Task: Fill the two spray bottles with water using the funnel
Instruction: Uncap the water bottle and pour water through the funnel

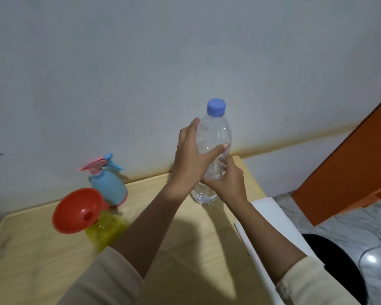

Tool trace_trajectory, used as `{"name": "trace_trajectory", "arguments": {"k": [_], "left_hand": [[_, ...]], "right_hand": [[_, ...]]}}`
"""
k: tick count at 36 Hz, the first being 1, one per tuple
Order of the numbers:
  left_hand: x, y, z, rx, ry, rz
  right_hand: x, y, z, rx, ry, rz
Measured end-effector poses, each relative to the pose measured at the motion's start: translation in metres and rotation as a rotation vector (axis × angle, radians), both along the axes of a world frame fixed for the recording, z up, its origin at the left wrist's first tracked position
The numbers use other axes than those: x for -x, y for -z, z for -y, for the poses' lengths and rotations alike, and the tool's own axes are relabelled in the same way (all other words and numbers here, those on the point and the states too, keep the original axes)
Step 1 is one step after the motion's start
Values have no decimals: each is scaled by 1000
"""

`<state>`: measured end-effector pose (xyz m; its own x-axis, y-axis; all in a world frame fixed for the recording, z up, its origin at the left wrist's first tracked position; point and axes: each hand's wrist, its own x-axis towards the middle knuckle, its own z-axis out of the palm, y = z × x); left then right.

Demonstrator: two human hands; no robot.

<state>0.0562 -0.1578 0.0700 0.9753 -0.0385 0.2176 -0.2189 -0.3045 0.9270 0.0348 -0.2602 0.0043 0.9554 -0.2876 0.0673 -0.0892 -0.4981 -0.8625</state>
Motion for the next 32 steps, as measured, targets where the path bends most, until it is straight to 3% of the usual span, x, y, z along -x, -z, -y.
{"name": "trace_trajectory", "arguments": {"k": [14, 26, 32], "left_hand": [[109, -4, -20, 42, 82, -6], [142, -2, -27, -35, 201, 3], [127, -27, -41, -132, 386, 37]], "right_hand": [[122, 0, -20, 35, 100, -30], [157, 5, -22, 9, 64, -60], [154, -22, -10, -180, -43, 90]]}}
